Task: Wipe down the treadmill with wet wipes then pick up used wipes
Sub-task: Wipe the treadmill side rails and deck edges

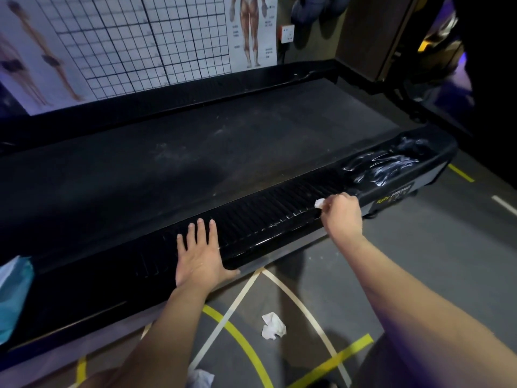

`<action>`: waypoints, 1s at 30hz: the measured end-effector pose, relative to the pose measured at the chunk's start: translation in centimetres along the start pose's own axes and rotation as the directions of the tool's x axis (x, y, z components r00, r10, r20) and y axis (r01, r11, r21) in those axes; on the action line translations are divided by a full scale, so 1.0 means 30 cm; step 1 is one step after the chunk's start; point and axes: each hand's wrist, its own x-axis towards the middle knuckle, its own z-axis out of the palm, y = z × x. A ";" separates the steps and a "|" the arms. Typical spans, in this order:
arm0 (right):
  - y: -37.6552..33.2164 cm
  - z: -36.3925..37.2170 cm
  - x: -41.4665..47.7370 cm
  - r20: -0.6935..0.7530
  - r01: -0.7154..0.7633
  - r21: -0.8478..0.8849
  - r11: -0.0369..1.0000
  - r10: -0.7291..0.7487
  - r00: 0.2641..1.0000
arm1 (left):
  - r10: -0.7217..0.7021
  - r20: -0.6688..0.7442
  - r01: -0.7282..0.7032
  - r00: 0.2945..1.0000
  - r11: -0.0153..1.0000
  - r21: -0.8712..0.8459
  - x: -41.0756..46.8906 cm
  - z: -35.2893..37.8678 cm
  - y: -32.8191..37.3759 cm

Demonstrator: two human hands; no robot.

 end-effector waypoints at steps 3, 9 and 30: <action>-0.046 -0.030 -0.030 -0.037 0.020 0.061 0.998 -0.018 0.999 | 0.000 -0.003 0.000 1.000 1.000 -0.010 -0.003 -0.005 0.001; -0.133 0.033 -0.178 0.336 0.428 0.235 0.873 -0.486 0.807 | -0.008 0.039 0.010 0.999 0.998 -0.055 -0.009 -0.024 0.003; -0.150 0.067 0.000 0.371 0.411 0.040 0.911 -0.396 0.840 | 0.064 0.239 -0.041 0.969 0.994 -0.098 0.122 -0.167 0.180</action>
